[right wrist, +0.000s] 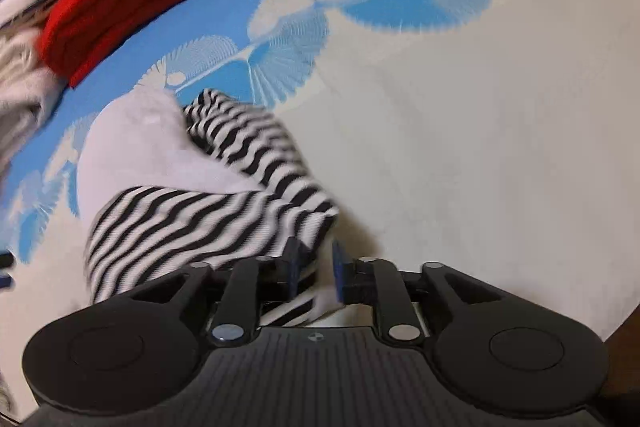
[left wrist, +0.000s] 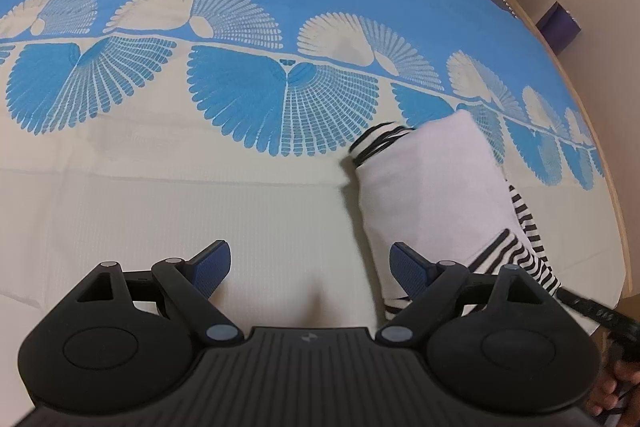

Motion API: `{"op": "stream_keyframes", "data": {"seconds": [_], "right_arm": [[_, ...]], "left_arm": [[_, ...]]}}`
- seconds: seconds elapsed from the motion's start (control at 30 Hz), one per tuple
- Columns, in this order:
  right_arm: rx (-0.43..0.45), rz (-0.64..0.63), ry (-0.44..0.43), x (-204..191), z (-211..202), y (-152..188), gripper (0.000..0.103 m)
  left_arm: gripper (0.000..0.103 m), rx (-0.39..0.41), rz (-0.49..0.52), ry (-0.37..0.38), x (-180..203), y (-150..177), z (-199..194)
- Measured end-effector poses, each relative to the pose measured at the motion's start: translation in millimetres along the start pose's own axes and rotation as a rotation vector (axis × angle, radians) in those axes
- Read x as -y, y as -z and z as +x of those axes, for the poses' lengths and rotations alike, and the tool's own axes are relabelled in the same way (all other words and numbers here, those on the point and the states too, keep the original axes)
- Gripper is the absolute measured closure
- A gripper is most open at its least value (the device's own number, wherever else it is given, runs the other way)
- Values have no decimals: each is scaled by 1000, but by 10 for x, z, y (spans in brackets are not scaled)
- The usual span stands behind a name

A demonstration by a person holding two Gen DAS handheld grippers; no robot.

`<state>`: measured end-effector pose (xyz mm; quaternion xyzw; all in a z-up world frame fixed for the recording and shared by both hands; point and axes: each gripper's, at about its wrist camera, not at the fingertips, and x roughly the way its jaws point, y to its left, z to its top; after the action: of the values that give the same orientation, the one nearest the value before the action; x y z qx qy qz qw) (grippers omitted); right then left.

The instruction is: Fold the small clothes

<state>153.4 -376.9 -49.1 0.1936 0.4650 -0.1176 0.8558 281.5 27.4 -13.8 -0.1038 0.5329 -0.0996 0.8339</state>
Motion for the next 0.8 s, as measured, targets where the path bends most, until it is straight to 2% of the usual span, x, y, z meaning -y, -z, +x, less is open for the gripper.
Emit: {"op": "stream_keyframes", "data": {"seconds": [0.07,0.1,0.23,0.33,0.4,0.47,0.53,0.63,0.67,0.73,0.8], "right_arm": [[55,-38,50,-13,-158,-122,66],[86,-46,49,-5,-237,-196,66],[169,-142,-60,-50,-472,-566,66],[190,-254,-159,-145,-523,-814,60],[141,-328,-249,-213,-418,-945,59],[92,-380,-294,-253,-252,-992,57],[65,-390,-300,-261,-48,-984,55],[-43,-420,-273,-319,247,-913,55],[-38,-446,-276,-364,272,-903,54],[-43,-484,-275,-439,321,-859,48],[-110,-498,-270,-466,467,-798,46]], "left_arm": [[13,5,2,9,34,-5,-5],[13,5,7,11,58,-4,-3],[13,-1,31,15,149,7,24],[13,-4,49,17,209,29,41],[13,-7,56,17,228,41,54],[13,-9,58,14,232,45,66],[13,-10,58,12,223,44,74],[13,-12,64,5,197,38,83],[13,-12,66,4,189,35,84],[13,-13,70,2,172,32,86],[13,-13,65,-3,160,22,84]]}}
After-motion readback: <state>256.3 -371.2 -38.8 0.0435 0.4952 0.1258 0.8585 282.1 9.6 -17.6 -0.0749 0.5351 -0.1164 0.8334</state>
